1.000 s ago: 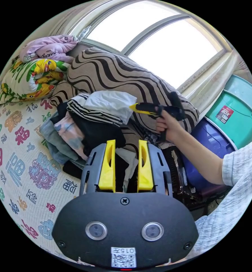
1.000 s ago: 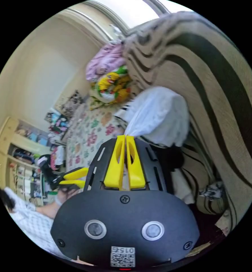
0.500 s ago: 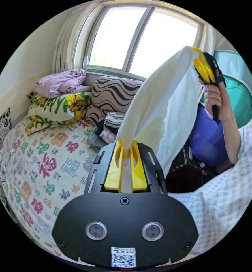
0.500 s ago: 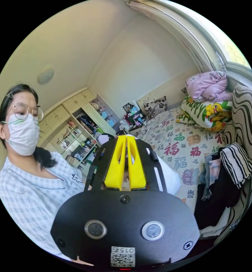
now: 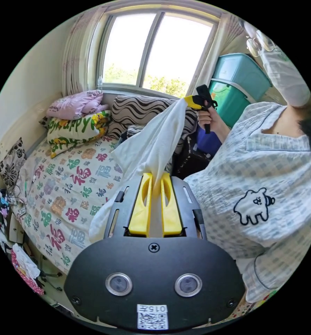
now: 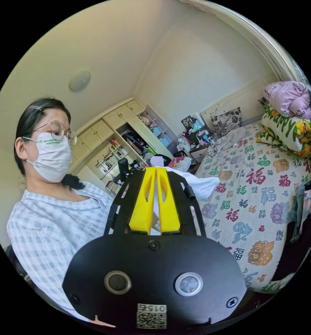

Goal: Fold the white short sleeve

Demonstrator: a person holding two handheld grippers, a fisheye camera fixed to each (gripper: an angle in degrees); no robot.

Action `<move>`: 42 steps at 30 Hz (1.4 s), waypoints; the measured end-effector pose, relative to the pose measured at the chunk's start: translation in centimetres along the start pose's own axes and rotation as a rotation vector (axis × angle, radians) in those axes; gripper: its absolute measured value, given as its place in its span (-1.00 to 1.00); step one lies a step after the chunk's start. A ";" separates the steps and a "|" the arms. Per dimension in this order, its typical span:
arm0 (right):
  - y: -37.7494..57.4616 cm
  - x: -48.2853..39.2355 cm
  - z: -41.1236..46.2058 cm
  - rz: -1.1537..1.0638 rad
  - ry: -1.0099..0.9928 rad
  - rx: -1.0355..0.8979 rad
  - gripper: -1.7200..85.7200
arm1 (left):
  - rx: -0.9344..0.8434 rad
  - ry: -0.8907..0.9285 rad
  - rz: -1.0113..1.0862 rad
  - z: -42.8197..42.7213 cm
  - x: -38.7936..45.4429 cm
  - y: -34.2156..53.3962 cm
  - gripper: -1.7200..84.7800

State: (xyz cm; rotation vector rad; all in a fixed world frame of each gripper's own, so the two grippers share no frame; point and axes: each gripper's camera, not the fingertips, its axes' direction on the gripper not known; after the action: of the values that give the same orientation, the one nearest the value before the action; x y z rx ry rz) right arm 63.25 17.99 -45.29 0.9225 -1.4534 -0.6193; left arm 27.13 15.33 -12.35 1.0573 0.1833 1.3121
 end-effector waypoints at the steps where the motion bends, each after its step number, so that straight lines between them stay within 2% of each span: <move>1: -0.3 0.9 1.0 0.015 0.022 -0.024 -0.97 | -0.016 0.046 -0.011 0.1 -1.6 0.7 -0.89; 5: -1.6 8.1 5.3 0.139 0.086 -0.103 -0.97 | -0.088 0.205 -0.114 2.9 -10.3 3.2 -0.87; 9: -1.6 19.4 11.7 0.274 0.259 -0.242 -0.97 | -0.133 0.154 -0.329 9.0 -20.2 7.2 -0.81; 11: 0.1 28.7 16.3 0.429 0.314 -0.319 -0.97 | -0.139 0.126 -0.600 13.5 -27.0 12.0 -0.75; 13: 2.1 34.4 19.1 0.547 0.244 -0.318 -0.96 | -0.124 0.115 -0.827 16.0 -30.4 16.4 -0.74; 14: 3.4 36.9 20.8 0.553 0.201 -0.305 -0.96 | -0.077 0.108 -0.914 17.2 -31.3 19.0 -0.73; 16: 5.5 39.6 23.2 0.524 0.250 -0.344 -0.95 | -0.034 0.067 -0.995 18.8 -31.6 22.5 -0.70; 18: 8.0 42.2 25.9 0.496 0.284 -0.434 -0.93 | -0.087 0.037 -1.079 21.1 -31.4 25.9 -0.67; 20: 11.8 45.9 30.0 0.499 0.272 -0.626 -0.90 | -0.204 0.059 -1.188 24.8 -31.2 30.1 -0.62; 22: 14.4 48.5 33.2 0.486 0.274 -0.764 -0.86 | -0.241 0.058 -1.269 26.9 -31.4 32.8 -0.61; 26: 18.7 54.2 39.9 0.522 0.221 -0.965 -0.78 | -0.169 0.060 -1.423 29.4 -33.3 36.7 -0.62; 29: 19.8 57.5 42.1 0.580 0.253 -0.984 -0.89 | -0.276 0.049 -1.391 29.1 -35.1 37.8 -0.80; 31: 19.5 58.4 41.6 0.579 0.234 -0.926 -0.92 | -0.148 0.113 -1.325 27.4 -35.9 38.2 -0.91; 33: 18.9 59.2 39.9 0.587 0.258 -0.870 -0.93 | -0.097 0.075 -1.302 25.1 -36.8 38.8 -0.95; 38: 17.8 62.2 34.4 0.576 0.447 -0.787 -0.94 | -0.182 -0.287 -1.178 20.3 -38.6 39.3 -0.96; 42: 17.9 63.4 34.9 0.498 0.523 -0.810 -0.91 | -0.360 -0.447 -1.093 21.2 -38.4 39.3 -0.91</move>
State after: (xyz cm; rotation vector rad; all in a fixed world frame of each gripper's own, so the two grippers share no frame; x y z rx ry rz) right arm 29.86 -30.28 0.67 0.0512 -0.7844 -0.4737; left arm 1.66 -32.62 10.62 0.7155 0.1415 0.1021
